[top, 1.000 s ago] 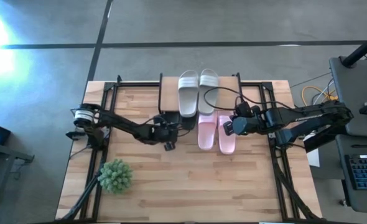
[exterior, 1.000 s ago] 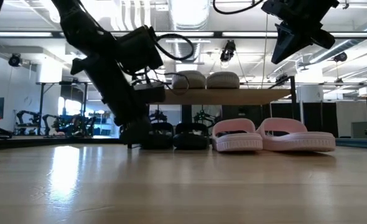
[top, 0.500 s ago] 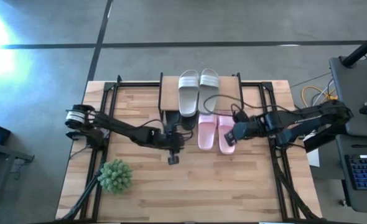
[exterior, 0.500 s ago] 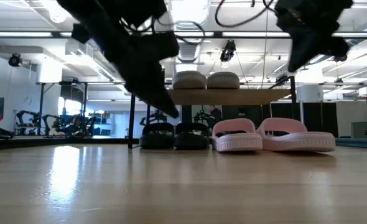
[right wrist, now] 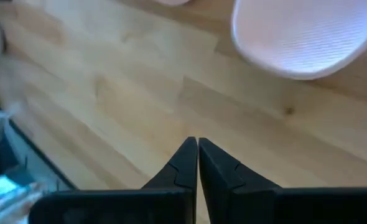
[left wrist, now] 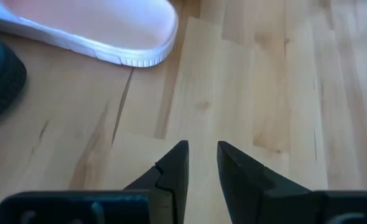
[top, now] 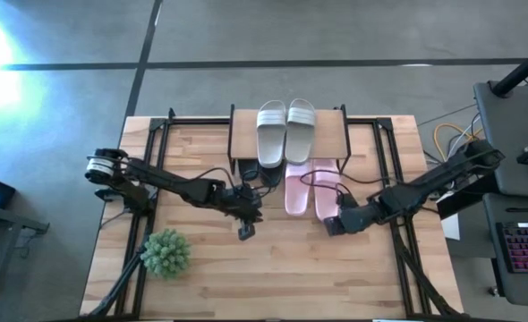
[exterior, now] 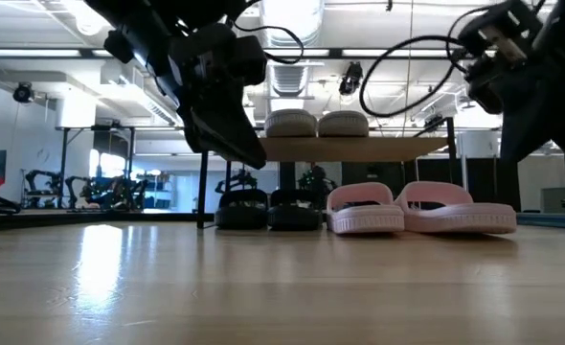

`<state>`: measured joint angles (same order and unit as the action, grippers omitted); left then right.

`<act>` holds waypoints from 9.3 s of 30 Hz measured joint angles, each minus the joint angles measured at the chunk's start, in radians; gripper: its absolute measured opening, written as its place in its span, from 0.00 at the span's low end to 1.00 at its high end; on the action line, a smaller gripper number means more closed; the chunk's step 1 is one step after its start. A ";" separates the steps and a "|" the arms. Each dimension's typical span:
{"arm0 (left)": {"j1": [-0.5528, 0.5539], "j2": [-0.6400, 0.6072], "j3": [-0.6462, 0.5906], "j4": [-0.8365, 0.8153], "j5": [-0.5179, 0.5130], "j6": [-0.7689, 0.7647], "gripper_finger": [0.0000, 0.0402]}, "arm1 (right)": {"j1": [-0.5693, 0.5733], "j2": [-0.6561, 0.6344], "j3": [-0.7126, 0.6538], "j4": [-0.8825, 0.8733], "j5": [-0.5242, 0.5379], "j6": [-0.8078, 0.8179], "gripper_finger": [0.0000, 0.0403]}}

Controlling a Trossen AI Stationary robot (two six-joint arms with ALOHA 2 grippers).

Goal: Pick and place slides into the shelf
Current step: Adjust the pink slides under the shelf

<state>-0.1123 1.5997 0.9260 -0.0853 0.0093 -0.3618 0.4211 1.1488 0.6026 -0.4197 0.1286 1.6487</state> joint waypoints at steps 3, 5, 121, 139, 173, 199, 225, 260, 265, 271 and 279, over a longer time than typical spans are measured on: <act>0.000 0.002 0.000 -0.003 0.000 0.001 0.17 | 0.009 0.002 -0.026 -0.008 0.052 0.035 0.02; 0.001 0.002 0.000 -0.001 -0.001 0.001 0.17 | 0.008 0.007 -0.041 -0.025 0.073 0.048 0.02; -0.001 -0.020 0.003 0.024 -0.013 0.032 0.17 | -0.264 0.203 0.150 0.282 -0.177 -0.663 0.02; -0.001 -0.020 0.003 0.025 -0.014 -0.045 0.17 | -0.218 -0.079 -0.132 0.226 0.130 -0.374 0.02; 0.001 -0.016 0.000 0.021 -0.015 -0.051 0.17 | -0.377 0.481 0.087 0.398 0.240 -0.617 0.02; 0.001 -0.016 0.000 0.017 -0.016 -0.041 0.17 | -0.419 0.453 0.163 0.322 0.208 -0.736 0.02; 0.002 -0.016 0.000 0.014 -0.018 -0.042 0.17 | -0.449 0.504 0.162 0.240 0.266 -0.734 0.02; 0.007 -0.016 -0.003 0.015 -0.042 -0.043 0.17 | -0.323 0.253 0.138 -0.254 0.139 -0.462 0.02; 0.008 -0.016 -0.003 0.016 -0.042 -0.042 0.17 | -0.330 0.293 0.089 -0.241 0.126 -0.414 0.02; 0.008 -0.016 -0.003 0.017 -0.042 -0.042 0.17 | -0.356 0.305 0.062 -0.207 0.278 -0.411 0.02; 0.008 -0.016 -0.003 0.017 -0.042 -0.044 0.17 | -0.446 0.307 0.062 -0.195 0.410 -0.474 0.02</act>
<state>-0.1040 1.5837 0.9230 -0.0685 -0.0326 -0.4061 -0.0253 1.4560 0.6643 -0.6145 0.5383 1.1748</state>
